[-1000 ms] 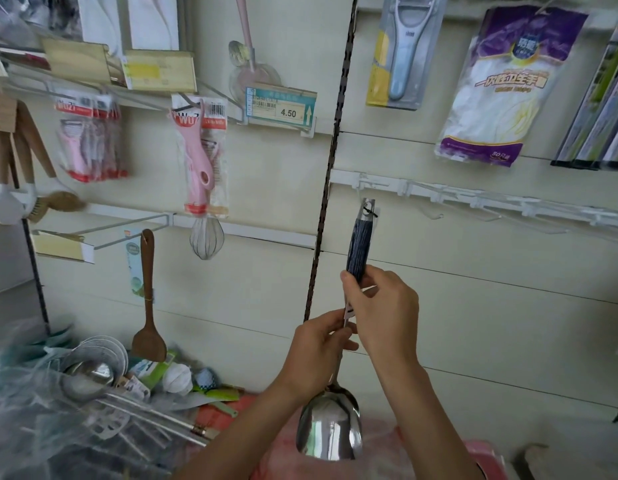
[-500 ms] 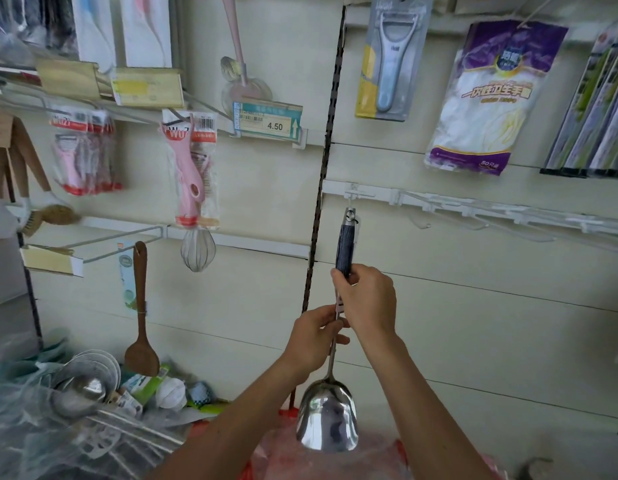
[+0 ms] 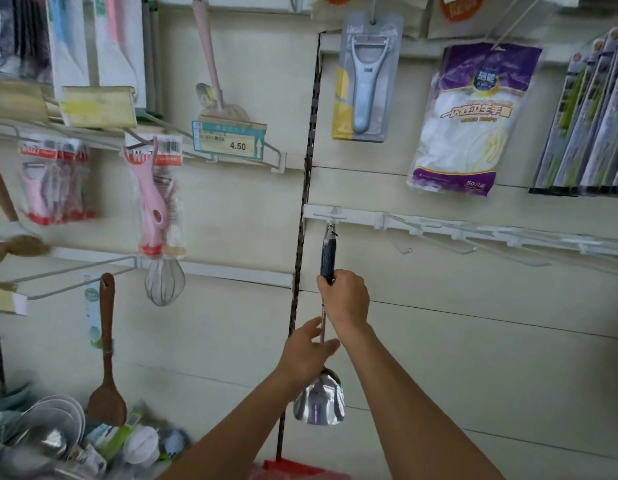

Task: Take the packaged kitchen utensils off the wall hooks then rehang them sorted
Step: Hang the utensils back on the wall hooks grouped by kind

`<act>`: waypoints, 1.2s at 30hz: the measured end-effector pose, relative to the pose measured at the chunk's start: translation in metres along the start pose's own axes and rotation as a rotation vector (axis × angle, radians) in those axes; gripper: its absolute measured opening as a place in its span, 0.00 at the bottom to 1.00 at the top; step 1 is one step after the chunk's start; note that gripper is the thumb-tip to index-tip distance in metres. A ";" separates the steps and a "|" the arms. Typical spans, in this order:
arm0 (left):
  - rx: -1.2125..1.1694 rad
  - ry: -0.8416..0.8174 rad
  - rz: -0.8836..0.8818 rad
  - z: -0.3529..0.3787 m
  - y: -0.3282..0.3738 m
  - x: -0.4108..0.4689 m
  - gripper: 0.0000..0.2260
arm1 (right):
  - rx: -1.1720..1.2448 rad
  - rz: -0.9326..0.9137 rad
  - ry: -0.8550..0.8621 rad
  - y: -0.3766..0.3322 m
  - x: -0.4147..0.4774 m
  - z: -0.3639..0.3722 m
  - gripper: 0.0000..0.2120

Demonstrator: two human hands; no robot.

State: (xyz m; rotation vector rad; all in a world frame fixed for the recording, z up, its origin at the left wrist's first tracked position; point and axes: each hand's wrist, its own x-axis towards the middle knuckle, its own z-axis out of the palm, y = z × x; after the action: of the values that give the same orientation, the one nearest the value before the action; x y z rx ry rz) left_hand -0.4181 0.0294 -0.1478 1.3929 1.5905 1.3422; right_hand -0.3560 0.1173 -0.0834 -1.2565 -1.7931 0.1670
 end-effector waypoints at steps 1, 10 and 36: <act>0.010 0.007 -0.004 0.001 -0.001 -0.005 0.30 | 0.006 0.011 0.001 0.002 0.005 0.003 0.16; 0.083 0.091 0.027 -0.036 0.006 0.003 0.30 | 0.060 0.083 0.019 -0.002 0.024 0.029 0.15; 0.785 0.921 -0.394 -0.458 -0.074 -0.406 0.38 | 0.670 -0.765 -0.309 -0.347 -0.314 0.145 0.32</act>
State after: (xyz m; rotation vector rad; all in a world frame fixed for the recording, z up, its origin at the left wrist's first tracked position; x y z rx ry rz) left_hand -0.7610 -0.4827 -0.1517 0.7087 3.0508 1.2075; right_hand -0.6768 -0.2449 -0.1579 -0.0456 -2.1000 0.4886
